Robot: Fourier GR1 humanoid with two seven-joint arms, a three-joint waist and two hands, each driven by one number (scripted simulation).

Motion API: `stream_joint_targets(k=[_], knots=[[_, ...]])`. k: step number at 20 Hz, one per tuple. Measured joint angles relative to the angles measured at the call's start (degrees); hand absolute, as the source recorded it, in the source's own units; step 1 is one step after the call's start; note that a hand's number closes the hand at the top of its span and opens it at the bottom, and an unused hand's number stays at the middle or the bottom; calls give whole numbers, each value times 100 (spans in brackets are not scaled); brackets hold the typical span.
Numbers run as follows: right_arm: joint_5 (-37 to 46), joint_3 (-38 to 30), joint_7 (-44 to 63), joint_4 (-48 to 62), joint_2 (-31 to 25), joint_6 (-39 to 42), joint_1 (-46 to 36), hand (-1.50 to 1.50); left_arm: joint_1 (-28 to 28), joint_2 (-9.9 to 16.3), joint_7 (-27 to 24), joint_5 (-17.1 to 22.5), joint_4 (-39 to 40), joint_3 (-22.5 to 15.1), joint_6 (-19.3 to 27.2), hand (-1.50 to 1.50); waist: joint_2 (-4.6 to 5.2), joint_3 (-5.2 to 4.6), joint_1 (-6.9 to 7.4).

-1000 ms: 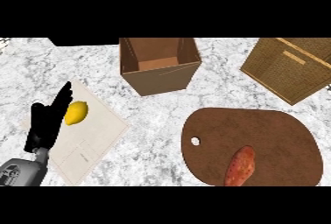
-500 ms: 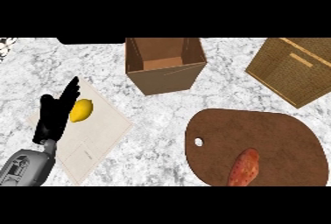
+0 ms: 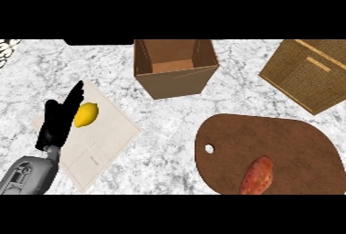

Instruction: Pick the sweet potato from the cutting board and place it in the basket

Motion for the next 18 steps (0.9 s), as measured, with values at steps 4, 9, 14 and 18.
stream_joint_targets(k=[4,9,14,18], knots=[[346,334,-10,236,250,0,-259,-150,-46,-30,168,-36,-84,77,-83,0,3,-2,17],[976,929,141,543,544,-19,-729,-150,-39,-145,129,-129,-52,156,-170,0,9,-4,38],[1754,1284,116,885,826,-32,-1059,-150,-59,-202,256,-228,-113,269,-260,0,8,-5,31],[2135,1448,287,1172,1053,-10,-1536,-150,-29,-285,206,-302,-84,392,-362,0,11,-3,38]])
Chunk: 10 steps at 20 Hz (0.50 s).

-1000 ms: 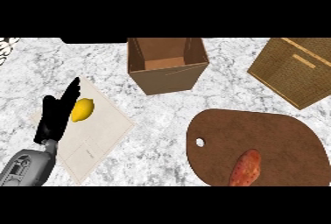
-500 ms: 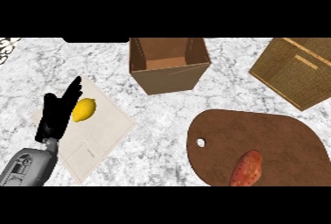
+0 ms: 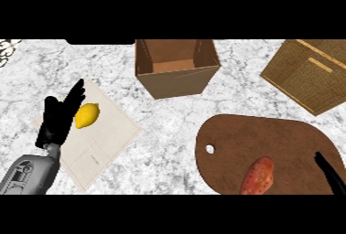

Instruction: Pick the sweet potato from the cutting board and place it in the basket

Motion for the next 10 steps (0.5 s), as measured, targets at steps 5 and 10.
stream_joint_targets(k=[5,10], knots=[[489,306,-6,277,334,-68,-257,-150,51,-84,200,-114,-189,113,-96,0,-3,0,-1],[807,506,-58,686,604,-160,-519,-150,32,-177,181,-251,-163,246,-201,0,-2,0,-3]])
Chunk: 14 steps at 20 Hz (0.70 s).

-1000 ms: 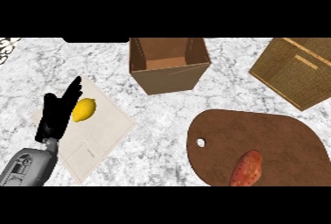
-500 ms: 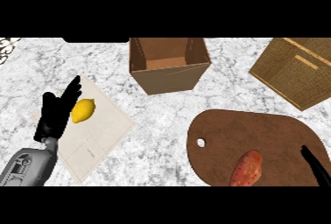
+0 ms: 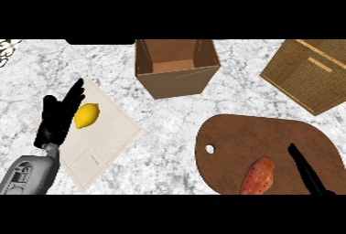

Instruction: Pick the sweet potato from the cutting board and place it in the basket

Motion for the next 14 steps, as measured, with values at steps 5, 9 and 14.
stream_joint_targets(k=[5,9,14], knots=[[103,21,169,108,112,113,-196,-150,24,-162,-39,-170,28,75,-49,0,-2,2,1],[165,64,337,211,202,223,-335,-150,175,-225,-136,-278,-85,155,-119,0,-4,2,6],[165,95,284,453,291,249,-412,-150,-15,-284,-75,-318,90,311,-270,0,0,2,-4]])
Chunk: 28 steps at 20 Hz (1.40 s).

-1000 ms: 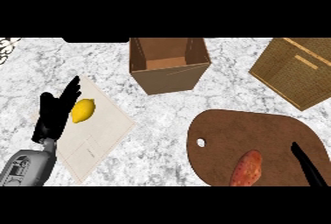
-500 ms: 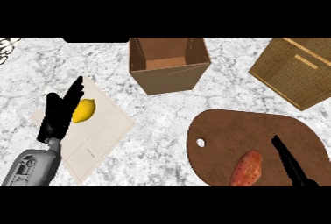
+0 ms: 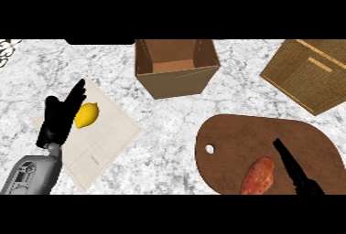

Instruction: Pick the sweet potato from the cutting board and place it in the basket

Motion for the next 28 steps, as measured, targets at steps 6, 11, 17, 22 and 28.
stream_joint_targets(k=[6,11,17,22,28], knots=[[183,130,-50,283,156,-128,-108,-150,4,-112,110,-132,-98,97,-69,0,-2,-1,2],[228,84,-351,649,131,-234,-146,150,142,-202,134,-262,-296,113,-73,0,-1,0,9],[933,181,-516,902,92,-618,-413,150,107,-214,162,-272,-276,199,-158,0,-15,-20,7],[1672,471,-1004,1167,-890,4,-1033,150,50,-297,181,-328,-310,64,-190,0,7,-39,196],[2480,1126,-1747,1695,-1892,923,-2165,150,-86,-300,224,-350,-276,40,-221,0,25,-30,293]])
